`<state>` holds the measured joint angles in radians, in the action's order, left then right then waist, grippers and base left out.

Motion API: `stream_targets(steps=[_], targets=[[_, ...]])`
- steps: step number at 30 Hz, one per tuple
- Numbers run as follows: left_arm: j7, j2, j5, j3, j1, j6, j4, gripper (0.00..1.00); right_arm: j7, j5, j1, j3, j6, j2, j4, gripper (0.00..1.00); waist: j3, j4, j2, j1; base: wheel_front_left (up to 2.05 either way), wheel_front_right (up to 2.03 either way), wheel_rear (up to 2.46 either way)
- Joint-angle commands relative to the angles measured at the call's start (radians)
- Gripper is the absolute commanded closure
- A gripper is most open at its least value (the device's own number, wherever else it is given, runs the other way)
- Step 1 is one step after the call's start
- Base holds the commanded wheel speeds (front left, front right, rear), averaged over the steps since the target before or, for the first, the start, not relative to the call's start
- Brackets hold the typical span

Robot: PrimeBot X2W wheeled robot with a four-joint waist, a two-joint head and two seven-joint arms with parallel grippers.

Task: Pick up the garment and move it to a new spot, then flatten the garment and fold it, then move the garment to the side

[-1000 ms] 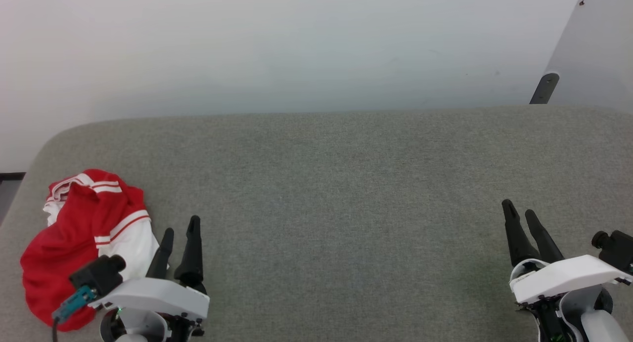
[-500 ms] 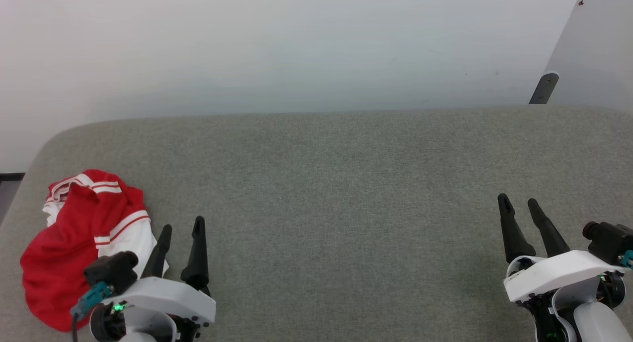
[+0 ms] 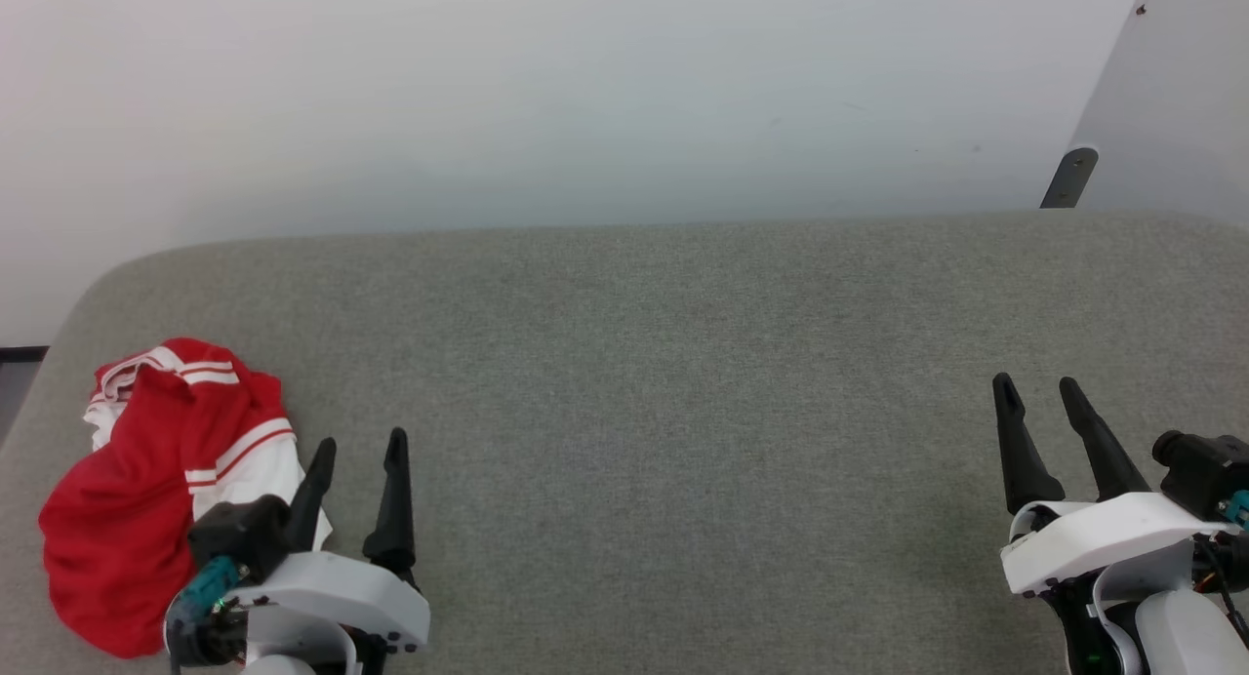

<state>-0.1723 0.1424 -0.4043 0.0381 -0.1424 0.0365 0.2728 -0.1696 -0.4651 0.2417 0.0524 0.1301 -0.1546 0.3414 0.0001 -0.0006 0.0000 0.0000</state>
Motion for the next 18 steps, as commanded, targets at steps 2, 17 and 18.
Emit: stream_targets(steps=[2, 17, 18], targets=[[-0.014, 0.009, 0.044, 0.005, -0.007, 0.001, -0.003, 0.0, -0.016, 0.04, 0.025, -0.006, 0.001, -0.002, -0.01, 0.0, -0.002, -0.001, 0.0, 0.0, 0.0, 0.0, 0.0], [-0.044, 0.015, 0.15, 0.003, 0.006, 0.011, 0.029, 0.0, -0.047, 0.109, 0.01, -0.038, 0.001, 0.019, 0.004, 0.0, -0.012, -0.001, 0.0, 0.0, 0.0, 0.0, 0.0], [-0.045, 0.015, 0.158, 0.003, 0.008, 0.011, 0.032, 0.0, -0.048, 0.118, 0.006, -0.04, 0.001, 0.02, 0.004, 0.0, -0.012, 0.0, 0.0, 0.0, 0.0, 0.0, 0.0]])
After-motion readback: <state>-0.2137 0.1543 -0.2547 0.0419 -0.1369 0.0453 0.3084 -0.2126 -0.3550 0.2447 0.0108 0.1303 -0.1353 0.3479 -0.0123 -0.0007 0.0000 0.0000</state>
